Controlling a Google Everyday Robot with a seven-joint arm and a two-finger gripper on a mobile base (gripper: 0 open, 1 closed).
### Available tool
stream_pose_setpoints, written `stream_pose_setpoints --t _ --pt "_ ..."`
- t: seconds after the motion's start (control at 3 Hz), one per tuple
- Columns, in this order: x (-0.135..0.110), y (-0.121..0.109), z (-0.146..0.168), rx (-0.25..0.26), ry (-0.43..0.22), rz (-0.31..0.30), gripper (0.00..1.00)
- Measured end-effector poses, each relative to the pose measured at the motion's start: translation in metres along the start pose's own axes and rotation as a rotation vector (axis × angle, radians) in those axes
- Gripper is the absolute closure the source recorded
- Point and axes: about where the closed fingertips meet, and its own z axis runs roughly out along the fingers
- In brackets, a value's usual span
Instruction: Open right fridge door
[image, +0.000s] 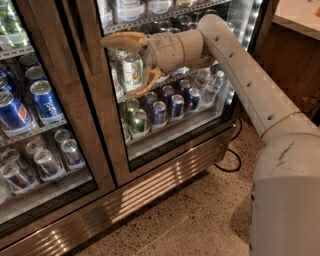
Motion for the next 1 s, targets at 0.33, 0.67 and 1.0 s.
stream_pose_setpoints --t 0.33,0.67,1.0 --pt "0.0024 0.0045 -0.0002 -0.014 0.006 0.013 0.26" --pt "0.0016 0.0048 0.0001 -0.014 0.006 0.012 0.27" --pt "-0.0002 -0.0014 0.0027 -0.022 0.009 0.007 0.25"
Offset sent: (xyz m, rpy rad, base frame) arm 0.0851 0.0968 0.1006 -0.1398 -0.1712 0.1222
